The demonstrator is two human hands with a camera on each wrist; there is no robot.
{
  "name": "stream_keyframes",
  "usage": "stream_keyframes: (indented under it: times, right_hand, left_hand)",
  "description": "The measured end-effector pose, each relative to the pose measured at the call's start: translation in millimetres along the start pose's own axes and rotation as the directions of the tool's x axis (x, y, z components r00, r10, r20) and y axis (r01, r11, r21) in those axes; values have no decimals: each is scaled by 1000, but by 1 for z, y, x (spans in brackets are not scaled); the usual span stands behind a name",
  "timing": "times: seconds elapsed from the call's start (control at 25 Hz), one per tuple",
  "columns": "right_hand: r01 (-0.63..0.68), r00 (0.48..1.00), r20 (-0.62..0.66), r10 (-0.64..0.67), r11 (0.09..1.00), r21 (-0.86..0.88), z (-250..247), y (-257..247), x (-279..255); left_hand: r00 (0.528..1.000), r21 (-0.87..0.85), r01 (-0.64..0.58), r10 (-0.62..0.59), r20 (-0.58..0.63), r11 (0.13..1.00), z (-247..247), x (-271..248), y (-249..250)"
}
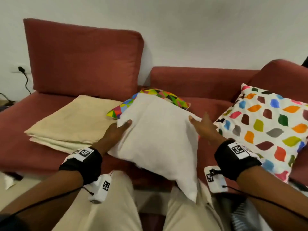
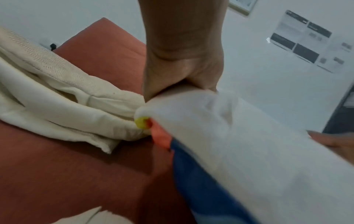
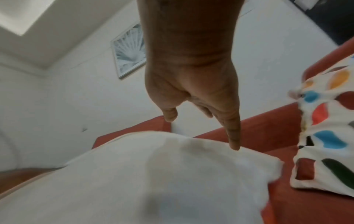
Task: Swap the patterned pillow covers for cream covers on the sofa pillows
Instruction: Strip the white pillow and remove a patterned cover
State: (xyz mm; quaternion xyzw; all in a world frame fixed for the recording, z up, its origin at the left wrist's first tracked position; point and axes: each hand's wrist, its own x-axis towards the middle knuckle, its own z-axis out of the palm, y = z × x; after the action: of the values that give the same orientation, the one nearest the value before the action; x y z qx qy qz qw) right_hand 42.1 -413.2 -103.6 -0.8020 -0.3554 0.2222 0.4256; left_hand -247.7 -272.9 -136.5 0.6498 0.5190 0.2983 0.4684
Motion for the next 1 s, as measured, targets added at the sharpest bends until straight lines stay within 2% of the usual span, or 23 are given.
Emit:
stream_keyframes:
  times: [0.08,0.16,0.24,0.28,0.36,0.4,0.52,0.6,0.68,0.84,1.0]
  right_hand:
    - [172,974,190,-125,951,-258,27,13,-18]
    - [384,910,300,-286,857,-344,51,12,-42]
    - [543,839,263,-476,763,-352,71,-3,-63]
    - [625,781,246,-574,712,-320,79,-16,-72]
    - [751,660,208,-722,638,-169,92,-39,-86]
    - [778,628,169,-760,619,-106,95,-49,-90]
    - [781,625,31,-780,624,-24,98,-67,-94]
    - [769,639,-11,-769,640,-16,102,-68,-99]
    - [760,650,34,-759,650,-24,115,-66,-106]
    - [758,652,82,-754,649,-63,144,-60,-114]
    - [754,655,168,-737,652,-82,168,-50,-119]
  left_hand:
    - [981,55,-154,145,132,987,8,-18,-9]
    - [972,37,-201,195,129,979,11,-24,-10]
    - [970,7,-226,225,97,974,6,-19,-4]
    - [962,-21,-254,255,102,967,2,-15,1]
    - [931,-20,-345,345,119,938,-5,-12,22]
    - [916,7,-384,380,127,923,-8,-10,35]
    - [892,69,-429,410,191,901,-20,1,67]
    - [888,70,-421,395,236,904,-29,5,76]
    - [897,63,-387,360,258,920,-32,7,73]
    - [947,92,-276,254,194,957,-34,-5,45]
    - [987,-170,-53,77,141,984,-53,-28,20]
